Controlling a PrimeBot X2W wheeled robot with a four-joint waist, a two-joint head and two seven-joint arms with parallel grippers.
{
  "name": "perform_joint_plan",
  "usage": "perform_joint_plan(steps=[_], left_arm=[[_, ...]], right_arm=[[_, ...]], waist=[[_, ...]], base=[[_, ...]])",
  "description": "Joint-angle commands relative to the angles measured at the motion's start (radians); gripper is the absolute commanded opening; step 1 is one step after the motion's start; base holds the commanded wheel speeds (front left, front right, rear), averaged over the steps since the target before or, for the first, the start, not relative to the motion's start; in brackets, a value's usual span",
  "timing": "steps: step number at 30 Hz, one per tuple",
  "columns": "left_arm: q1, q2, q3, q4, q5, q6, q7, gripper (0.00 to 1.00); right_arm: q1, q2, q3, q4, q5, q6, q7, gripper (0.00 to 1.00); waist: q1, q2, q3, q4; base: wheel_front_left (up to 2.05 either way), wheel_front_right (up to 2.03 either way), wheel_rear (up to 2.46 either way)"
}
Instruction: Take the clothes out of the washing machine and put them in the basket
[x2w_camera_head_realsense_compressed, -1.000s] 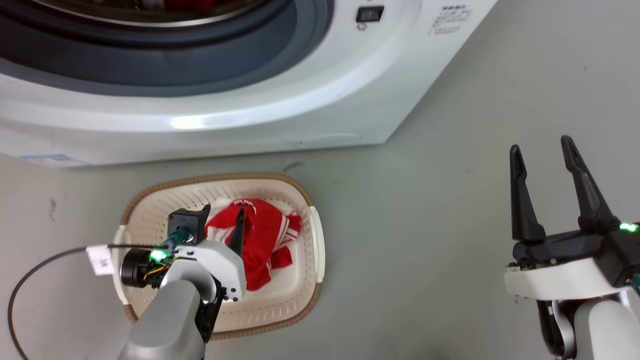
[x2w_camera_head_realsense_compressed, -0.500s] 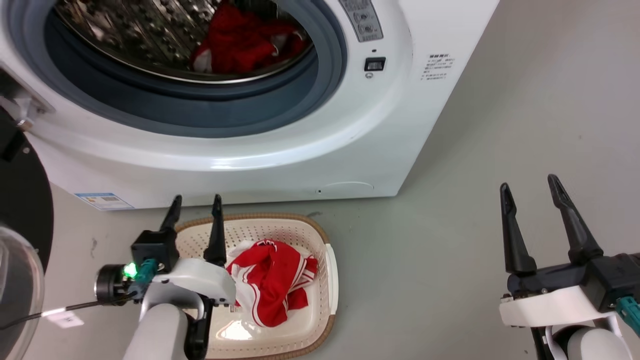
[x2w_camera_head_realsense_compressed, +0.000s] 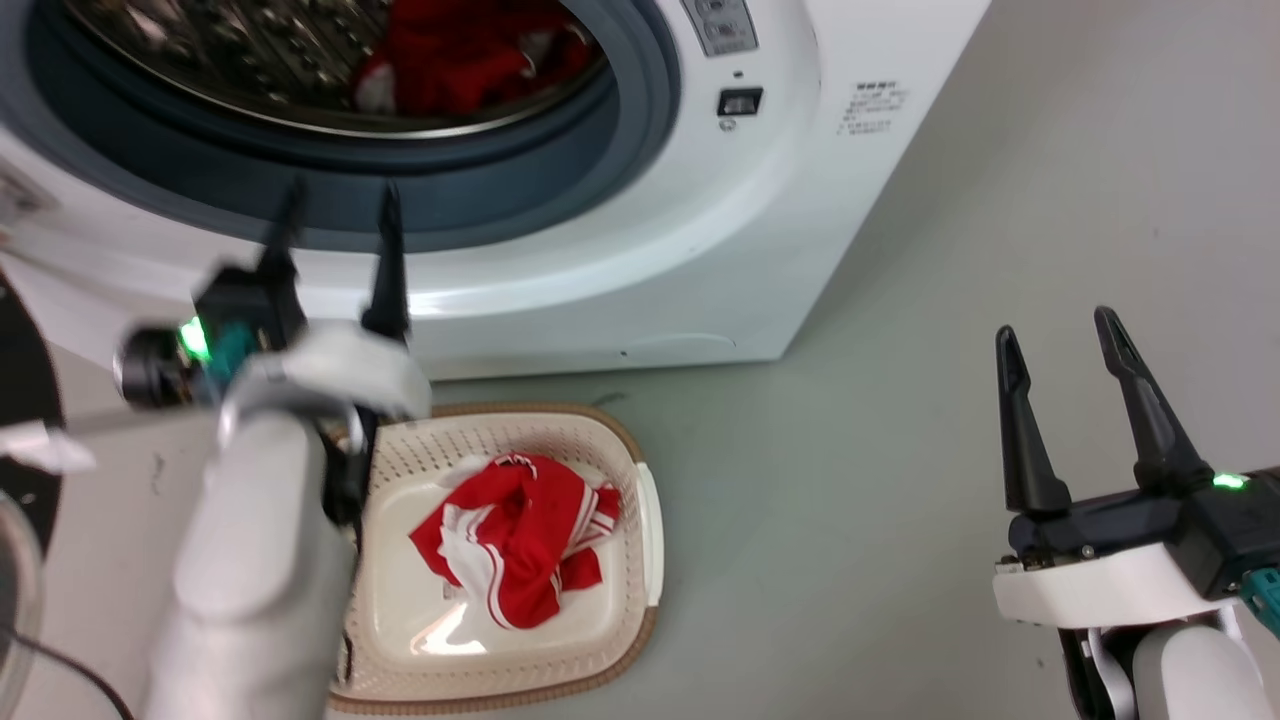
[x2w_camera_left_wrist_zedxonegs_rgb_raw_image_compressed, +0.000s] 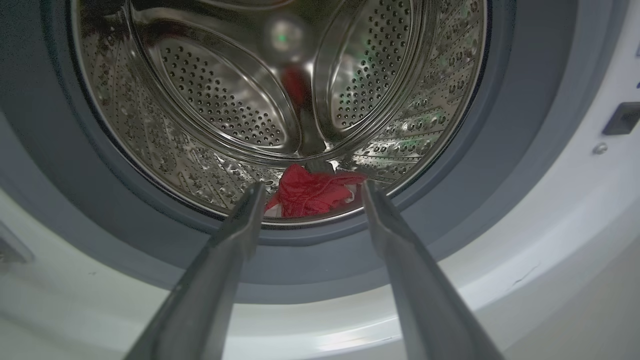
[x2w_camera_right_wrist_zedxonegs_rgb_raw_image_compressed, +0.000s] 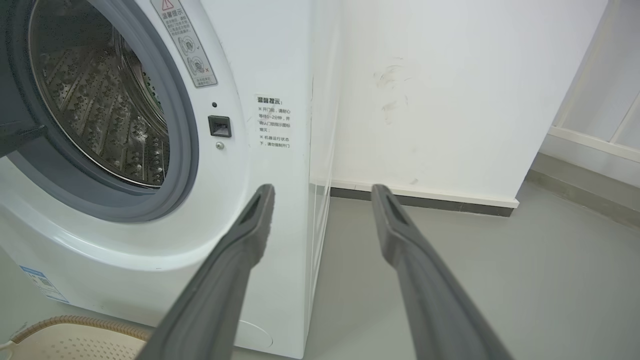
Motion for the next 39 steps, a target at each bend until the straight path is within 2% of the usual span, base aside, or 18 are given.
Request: perform_joint_plan(steps=[1, 5, 11, 13, 20, 25, 28, 30, 39], left_arm=[[-0.058, 0.015, 0.002, 0.041, 0.008, -0.006, -0.002, 1.0], [-0.251, 0.066, -0.004, 0.173, 0.029, -0.017, 0.005, 1.0], [-0.517, 0.131, -0.036, 0.366, 0.065, -0.034, 0.084, 1.0], [-0.603, 0.166, -0.039, 0.414, 0.071, -0.044, 0.119, 1.0], [-0.84, 0.216, -0.074, 0.545, 0.088, -0.065, 0.276, 1.0], [-0.975, 0.254, -0.086, 0.637, 0.081, -0.078, 0.429, 1.0], [-1.018, 0.265, -0.078, 0.669, 0.07, -0.081, 0.486, 1.0], [-1.076, 0.283, -0.08, 0.713, 0.06, -0.087, 0.577, 1.0], [-1.171, 0.31, -0.122, 0.755, 0.076, -0.088, 0.707, 1.0]], right_arm=[[-0.02, 0.001, 0.004, -0.006, 0.005, -0.001, -0.002, 1.0], [-0.058, 0.001, 0.013, -0.021, 0.021, -0.001, -0.002, 1.0], [-0.108, 0.001, 0.021, -0.035, 0.059, -0.001, -0.002, 1.0], [-0.122, 0.001, 0.026, -0.042, 0.071, -0.001, -0.002, 1.0], [-0.156, 0.002, 0.025, -0.065, 0.114, -0.001, -0.002, 1.0], [-0.172, 0.001, 0.029, -0.082, 0.139, -0.001, -0.002, 1.0], [-0.172, 0.001, 0.024, -0.084, 0.151, -0.001, -0.002, 1.0], [-0.182, 0.002, 0.026, -0.09, 0.167, -0.001, -0.002, 1.0], [-0.185, 0.001, 0.029, -0.11, 0.196, -0.001, -0.002, 1.0]], waist=[[0.0001, 0.0, 0.046, -0.026], [0.0001, 0.0, 0.12, -0.065], [0.0001, 0.0, 0.225, -0.132], [0.0001, 0.0, 0.261, -0.153], [0.0001, 0.0, 0.361, -0.204], [0.0001, 0.0, 0.418, -0.236], [0.0001, 0.0, 0.434, -0.248], [0.0001, 0.0, 0.457, -0.267], [0.0001, 0.0, 0.511, -0.298]], base=[[0.0, 0.0, 0.0], [0.0, 0.0, 0.0], [0.0, 0.0, 0.0], [0.0, 0.0, 0.0], [0.0, 0.0, 0.0], [0.0, 0.0, 0.0], [0.0, 0.0, 0.0], [0.0, 0.0, 0.0], [0.0, 0.0, 0.0]])
